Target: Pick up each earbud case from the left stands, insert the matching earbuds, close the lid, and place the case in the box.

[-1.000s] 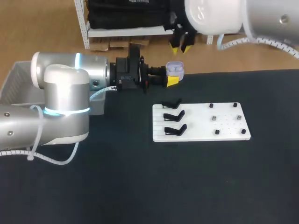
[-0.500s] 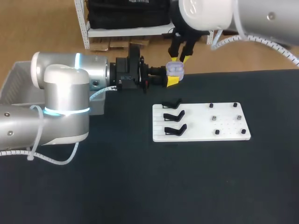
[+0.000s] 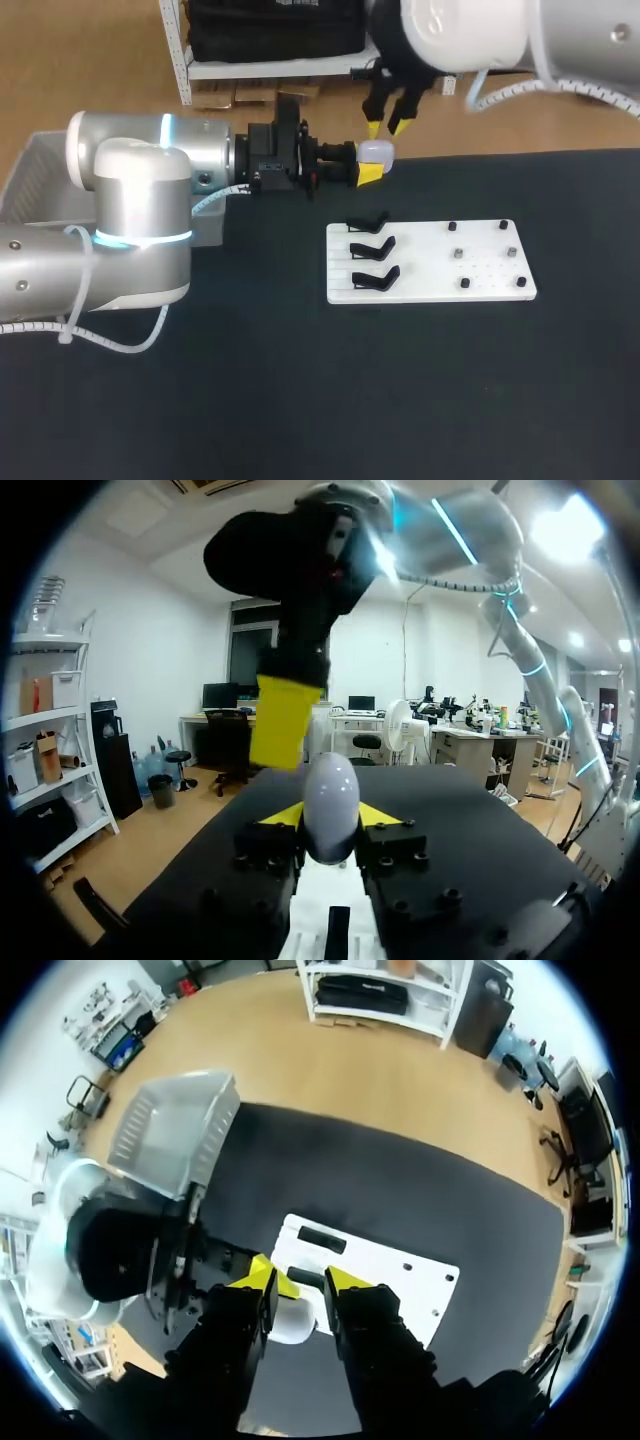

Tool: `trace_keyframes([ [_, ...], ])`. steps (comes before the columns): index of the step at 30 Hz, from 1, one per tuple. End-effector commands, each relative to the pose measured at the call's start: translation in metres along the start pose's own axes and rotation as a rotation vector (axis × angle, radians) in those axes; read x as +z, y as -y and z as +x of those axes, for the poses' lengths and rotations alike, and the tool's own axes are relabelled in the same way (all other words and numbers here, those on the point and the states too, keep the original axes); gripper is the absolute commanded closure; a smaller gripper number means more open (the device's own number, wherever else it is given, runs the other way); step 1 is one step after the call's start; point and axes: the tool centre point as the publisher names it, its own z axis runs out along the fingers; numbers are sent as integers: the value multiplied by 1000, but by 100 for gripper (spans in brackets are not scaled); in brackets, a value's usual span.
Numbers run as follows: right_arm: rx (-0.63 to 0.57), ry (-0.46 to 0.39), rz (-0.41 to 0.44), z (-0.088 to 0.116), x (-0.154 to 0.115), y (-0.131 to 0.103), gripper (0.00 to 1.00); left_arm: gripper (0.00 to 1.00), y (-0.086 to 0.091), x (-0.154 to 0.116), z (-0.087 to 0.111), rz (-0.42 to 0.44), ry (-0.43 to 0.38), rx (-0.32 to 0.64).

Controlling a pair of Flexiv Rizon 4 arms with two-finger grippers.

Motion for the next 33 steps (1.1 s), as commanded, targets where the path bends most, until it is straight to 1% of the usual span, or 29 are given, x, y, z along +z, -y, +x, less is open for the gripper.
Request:
trace_keyframes([
  [1, 38, 102, -19, 15, -21, 14, 68, 100, 1, 0, 2, -6, 8, 5],
  [5, 94, 157, -21, 26, -34, 32, 64, 100, 1, 0, 2, -6, 8, 5],
  [7, 122, 181, -24, 33, -38, 40, 61, 100, 1, -11, -1, -24, 11, 21],
  [8, 133, 186, -28, 37, -39, 44, 58, 100, 0, -17, -2, -36, 9, 27],
  [9, 140, 189, -32, 40, -39, 46, 50, 100, -1, -24, -4, -44, 8, 36],
  [10, 150, 190, -32, 44, -38, 49, 22, 100, -2, -30, -6, -51, 4, 47],
  [11, 150, 190, -32, 44, -38, 49, 0, 100, -3, -37, -7, -59, -1, 57],
  [14, 150, 190, -32, 44, -38, 49, 0, 100, -9, -61, -10, -74, -13, 90],
  [18, 150, 190, -32, 44, -38, 49, 0, 100, -21, -100, -16, -60, -30, 150],
  [19, 150, 190, -32, 44, -38, 49, 0, 100, -23, -110, -19, -67, -29, 164],
  [22, 150, 190, -32, 44, -38, 49, 0, 100, -31, -143, -24, -65, -55, 208],
  [24, 150, 190, -32, 44, -38, 49, 0, 100, -40, -167, -25, -76, -91, 220],
  [27, 150, 190, -32, 44, -38, 49, 0, 100, -51, -197, -23, -92, -143, 222],
  [29, 150, 190, -32, 44, -38, 49, 0, 100, -59, -214, -20, -90, -150, 230],
  [30, 150, 190, -32, 44, -38, 49, 0, 100, -63, -223, -17, -98, -168, 224],
  [31, 150, 190, -32, 44, -38, 49, 0, 100, -68, -231, -14, -85, -185, 230],
  [33, 150, 190, -32, 44, -38, 49, 0, 100, -76, -244, -4, -88, -197, 227],
])
